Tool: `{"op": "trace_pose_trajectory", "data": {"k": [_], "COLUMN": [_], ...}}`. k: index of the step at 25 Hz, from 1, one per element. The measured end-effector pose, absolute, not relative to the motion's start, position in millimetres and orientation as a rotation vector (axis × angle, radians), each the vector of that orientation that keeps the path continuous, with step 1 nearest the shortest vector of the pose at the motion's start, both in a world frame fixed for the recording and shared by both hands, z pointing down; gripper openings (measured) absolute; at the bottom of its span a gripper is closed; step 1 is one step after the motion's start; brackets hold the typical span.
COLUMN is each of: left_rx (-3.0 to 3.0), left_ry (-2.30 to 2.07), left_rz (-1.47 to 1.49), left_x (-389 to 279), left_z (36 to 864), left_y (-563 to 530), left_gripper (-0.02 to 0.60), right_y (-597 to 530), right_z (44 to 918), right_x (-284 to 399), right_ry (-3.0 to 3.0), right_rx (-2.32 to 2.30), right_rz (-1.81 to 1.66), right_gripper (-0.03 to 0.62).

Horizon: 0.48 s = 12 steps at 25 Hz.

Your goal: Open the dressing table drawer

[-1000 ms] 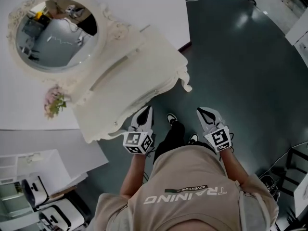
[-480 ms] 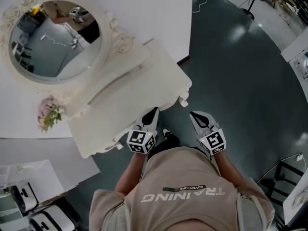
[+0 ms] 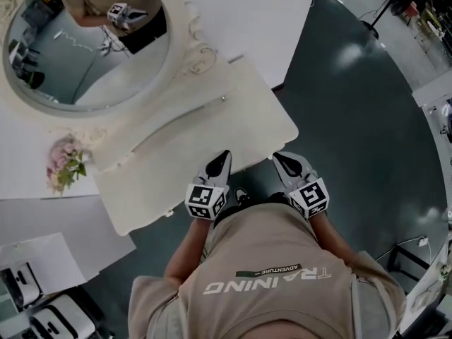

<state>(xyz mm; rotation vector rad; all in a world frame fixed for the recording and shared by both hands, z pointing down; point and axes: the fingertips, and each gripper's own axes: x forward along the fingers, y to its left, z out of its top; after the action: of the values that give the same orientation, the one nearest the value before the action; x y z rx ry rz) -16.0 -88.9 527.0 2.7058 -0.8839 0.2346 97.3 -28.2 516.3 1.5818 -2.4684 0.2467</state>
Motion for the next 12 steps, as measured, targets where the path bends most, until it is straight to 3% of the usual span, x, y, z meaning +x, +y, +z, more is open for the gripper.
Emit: {"op": "trace_pose_trajectory", "data": {"k": [12], "left_rx": [2.503], "left_ry": [-1.043], "left_rz": [0.237], "left_x": [-56], "left_z": [551], "left_y": [-115], "left_gripper": [0.018], "right_y": [-117], "right_z": [529], "right_x": [98], "right_ry": [-2.49], "right_rx": [1.45], "right_rz": [0.302], "right_gripper": [0.003]}}
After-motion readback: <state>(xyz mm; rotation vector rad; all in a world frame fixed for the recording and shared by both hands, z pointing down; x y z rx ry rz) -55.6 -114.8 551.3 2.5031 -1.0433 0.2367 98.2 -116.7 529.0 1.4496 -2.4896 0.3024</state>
